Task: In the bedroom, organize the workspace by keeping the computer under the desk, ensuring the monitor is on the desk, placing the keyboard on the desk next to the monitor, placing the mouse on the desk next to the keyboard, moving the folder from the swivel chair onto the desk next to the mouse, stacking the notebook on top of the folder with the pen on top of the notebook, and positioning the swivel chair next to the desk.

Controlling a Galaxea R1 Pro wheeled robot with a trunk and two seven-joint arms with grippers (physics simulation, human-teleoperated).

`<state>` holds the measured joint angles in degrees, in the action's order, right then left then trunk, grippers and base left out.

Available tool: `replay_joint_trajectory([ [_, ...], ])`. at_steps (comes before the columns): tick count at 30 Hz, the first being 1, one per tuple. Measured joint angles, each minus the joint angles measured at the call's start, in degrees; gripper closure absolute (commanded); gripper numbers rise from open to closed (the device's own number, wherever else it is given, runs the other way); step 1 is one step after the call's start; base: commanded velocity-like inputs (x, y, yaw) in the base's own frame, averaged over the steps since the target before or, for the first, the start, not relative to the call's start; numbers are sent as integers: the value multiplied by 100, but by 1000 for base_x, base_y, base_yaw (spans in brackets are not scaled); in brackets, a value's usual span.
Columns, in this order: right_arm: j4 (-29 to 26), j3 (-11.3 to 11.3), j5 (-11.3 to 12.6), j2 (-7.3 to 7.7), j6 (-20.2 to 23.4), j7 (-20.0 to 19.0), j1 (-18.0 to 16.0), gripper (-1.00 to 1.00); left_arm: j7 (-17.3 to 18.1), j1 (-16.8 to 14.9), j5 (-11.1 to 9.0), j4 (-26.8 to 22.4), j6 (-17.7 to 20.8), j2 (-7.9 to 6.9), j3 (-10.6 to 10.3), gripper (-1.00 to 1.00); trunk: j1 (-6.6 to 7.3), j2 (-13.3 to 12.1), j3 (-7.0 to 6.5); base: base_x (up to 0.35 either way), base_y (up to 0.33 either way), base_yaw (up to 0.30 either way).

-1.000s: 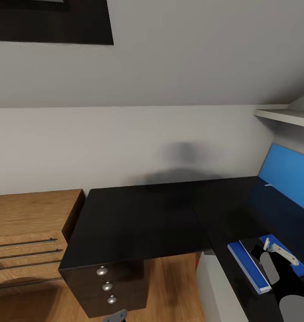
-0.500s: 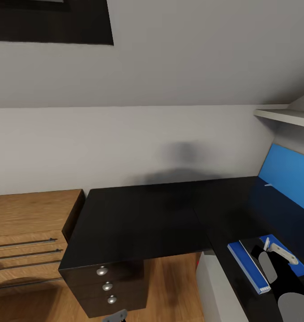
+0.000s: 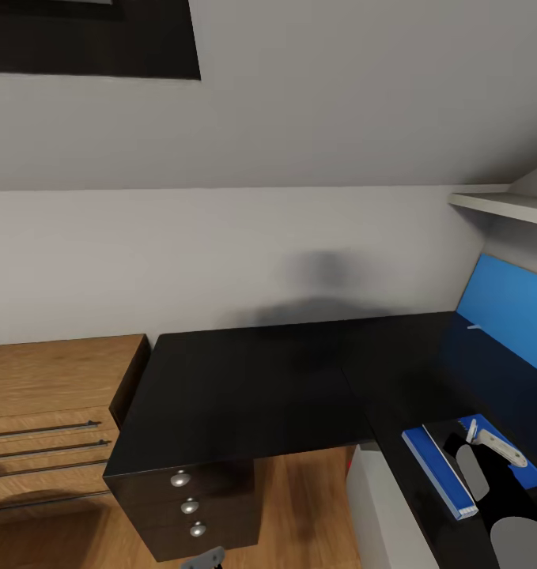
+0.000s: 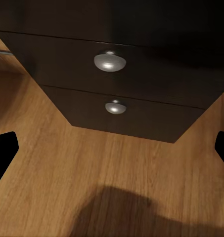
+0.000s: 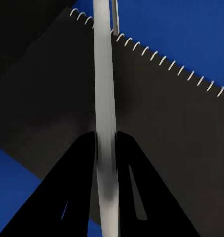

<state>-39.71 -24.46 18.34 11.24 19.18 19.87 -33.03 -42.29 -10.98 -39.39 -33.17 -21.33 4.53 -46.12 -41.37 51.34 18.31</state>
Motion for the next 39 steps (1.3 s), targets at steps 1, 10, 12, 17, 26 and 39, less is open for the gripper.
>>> replay_joint_trajectory([
  [1,0,0,0,0,1,0,0,100,0,0,0,-1,0,0,0,-100,0,0,0,0,0,0],
  [10,-4,0,-6,0,6,4,0,100,0,0,0,-1,1,0,0,-100,0,0,0,0,0,0],
  [12,-6,0,-7,0,6,4,0,100,0,0,0,-1,2,0,0,-100,0,0,0,0,0,0],
  [17,-8,0,-9,0,6,7,0,100,-10,0,5,-3,-15,0,-5,-100,0,0,0,0,0,0],
  [26,-9,1,-9,0,6,2,0,100,-26,0,8,-3,-27,0,-1,-100,0,0,0,0,0,0],
  [39,-9,8,-8,-8,6,1,0,100,-44,0,8,-28,-25,8,-1,-100,-131,239,107,0,0,0],
])
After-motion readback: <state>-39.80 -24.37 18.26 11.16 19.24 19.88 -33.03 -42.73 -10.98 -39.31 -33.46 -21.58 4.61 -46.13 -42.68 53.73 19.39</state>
